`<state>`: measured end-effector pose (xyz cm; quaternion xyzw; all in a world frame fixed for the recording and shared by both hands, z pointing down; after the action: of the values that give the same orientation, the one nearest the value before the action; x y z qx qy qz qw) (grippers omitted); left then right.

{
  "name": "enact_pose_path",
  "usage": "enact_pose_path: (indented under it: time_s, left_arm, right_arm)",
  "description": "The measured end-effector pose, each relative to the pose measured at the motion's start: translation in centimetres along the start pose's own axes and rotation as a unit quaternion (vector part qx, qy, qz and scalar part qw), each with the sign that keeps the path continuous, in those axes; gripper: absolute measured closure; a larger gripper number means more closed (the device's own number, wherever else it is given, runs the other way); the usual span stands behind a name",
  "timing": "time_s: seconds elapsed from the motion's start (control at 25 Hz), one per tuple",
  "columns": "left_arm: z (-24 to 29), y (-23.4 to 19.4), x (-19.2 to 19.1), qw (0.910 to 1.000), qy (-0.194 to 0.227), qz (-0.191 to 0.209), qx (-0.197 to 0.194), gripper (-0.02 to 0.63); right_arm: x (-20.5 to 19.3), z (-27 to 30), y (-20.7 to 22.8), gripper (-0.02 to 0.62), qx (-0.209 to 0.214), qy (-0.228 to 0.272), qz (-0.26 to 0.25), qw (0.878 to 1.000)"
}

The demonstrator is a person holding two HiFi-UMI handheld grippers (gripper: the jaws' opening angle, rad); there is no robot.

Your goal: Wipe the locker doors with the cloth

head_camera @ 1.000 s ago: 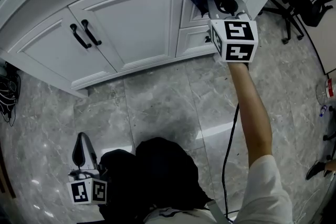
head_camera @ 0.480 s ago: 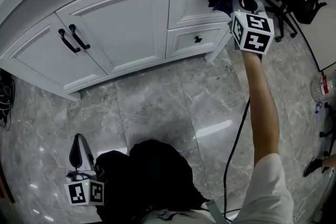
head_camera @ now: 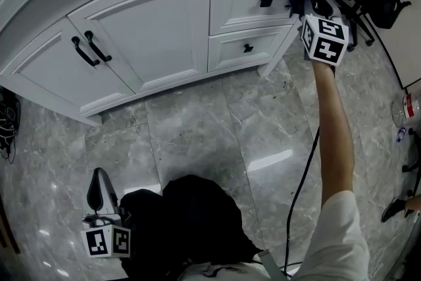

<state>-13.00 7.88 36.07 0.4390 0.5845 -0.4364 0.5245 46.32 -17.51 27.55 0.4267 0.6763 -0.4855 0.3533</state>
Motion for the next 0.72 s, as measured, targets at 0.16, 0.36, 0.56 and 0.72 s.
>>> enact_pose_path:
  time_s: [0.16,0.36,0.56,0.72]
  left_arm:
    - [-0.1,-0.3,0.0,1.0000,-0.001,0.000,0.001,0.604]
    - [-0.4,-0.6,-0.1,1.0000,0.001,-0.001,0.003,0.604]
    - [-0.4,-0.9,-0.1,1.0000,0.003,-0.004,0.006,0.604]
    - [-0.6,-1.0,-0.1,0.9999,0.004,-0.006,0.008,0.604]
  right_arm:
    - [-1.5,-0.4,-0.8,0.528,-0.001,-0.011,-0.006,1.000]
    - [-4.1,-1.1,-2.0,0.528,0.004,-0.046,0.004,0.999]
    - [-6.7,-1.8,-3.2,0.528,0.008,-0.079,0.010,0.997]
    - [-7.6,-2.1,-4.3,0.529,0.006,-0.089,0.023,0.996]
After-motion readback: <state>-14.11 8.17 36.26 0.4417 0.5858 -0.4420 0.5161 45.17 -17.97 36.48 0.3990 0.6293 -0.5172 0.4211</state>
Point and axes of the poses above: the fingertips, and each gripper's own axes: z forward along the fingers, y to its right, x out of its top, the point moved 10 cm from there along -z, backward along the fingers, and after that the axes turned 15 degrees about y, right-handed, at the moved point
